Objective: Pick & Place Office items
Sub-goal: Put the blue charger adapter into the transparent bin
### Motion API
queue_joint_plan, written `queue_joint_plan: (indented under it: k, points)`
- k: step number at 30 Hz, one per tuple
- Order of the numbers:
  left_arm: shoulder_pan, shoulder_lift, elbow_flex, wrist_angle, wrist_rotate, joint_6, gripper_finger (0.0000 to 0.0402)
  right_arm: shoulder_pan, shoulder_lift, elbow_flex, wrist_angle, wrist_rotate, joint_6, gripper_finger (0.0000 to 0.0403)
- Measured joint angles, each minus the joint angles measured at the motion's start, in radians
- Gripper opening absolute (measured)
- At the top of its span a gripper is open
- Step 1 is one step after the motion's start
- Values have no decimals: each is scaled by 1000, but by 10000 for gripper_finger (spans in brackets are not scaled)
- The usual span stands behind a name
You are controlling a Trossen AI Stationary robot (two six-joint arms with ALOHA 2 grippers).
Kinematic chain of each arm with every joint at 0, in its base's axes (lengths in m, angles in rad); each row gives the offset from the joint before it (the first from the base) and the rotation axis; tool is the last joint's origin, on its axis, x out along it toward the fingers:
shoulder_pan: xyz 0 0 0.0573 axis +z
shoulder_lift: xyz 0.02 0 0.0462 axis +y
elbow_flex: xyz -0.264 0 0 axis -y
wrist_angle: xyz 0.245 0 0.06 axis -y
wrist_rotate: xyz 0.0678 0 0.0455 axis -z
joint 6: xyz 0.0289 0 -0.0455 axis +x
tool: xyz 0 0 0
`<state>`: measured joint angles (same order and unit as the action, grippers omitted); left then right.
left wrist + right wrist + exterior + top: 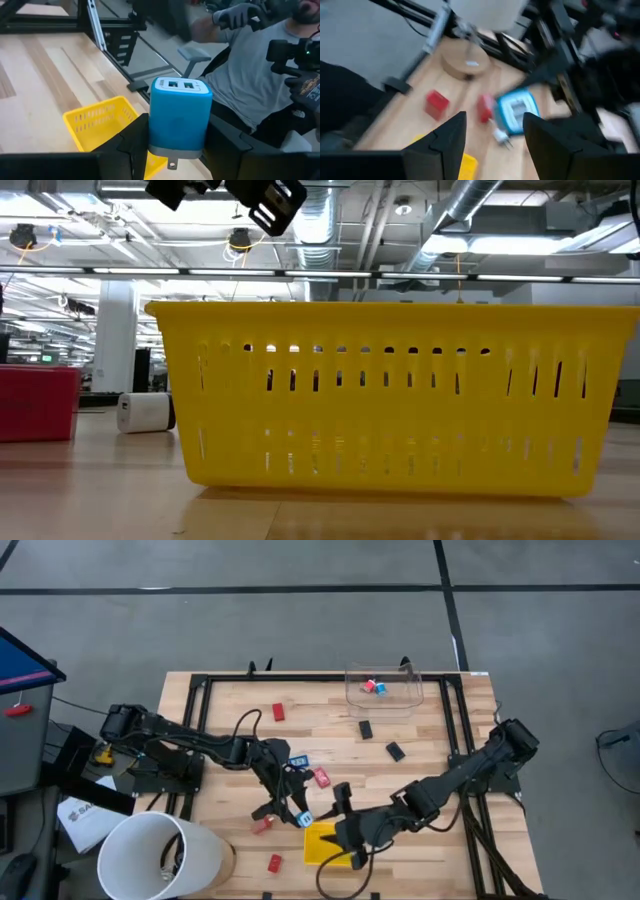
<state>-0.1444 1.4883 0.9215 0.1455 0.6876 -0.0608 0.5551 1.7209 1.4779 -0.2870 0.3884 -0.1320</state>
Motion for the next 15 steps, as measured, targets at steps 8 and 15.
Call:
queue_joint_plan:
  k: [8, 15]
  points:
    - [-14, 0, 0, 25, -4, 0, 145, -38, 2, 8, 34, -78, 28, 209]
    - [-13, 0, 0, 31, -7, 9, 145, -42, 2, 8, 64, -82, 16, 265]
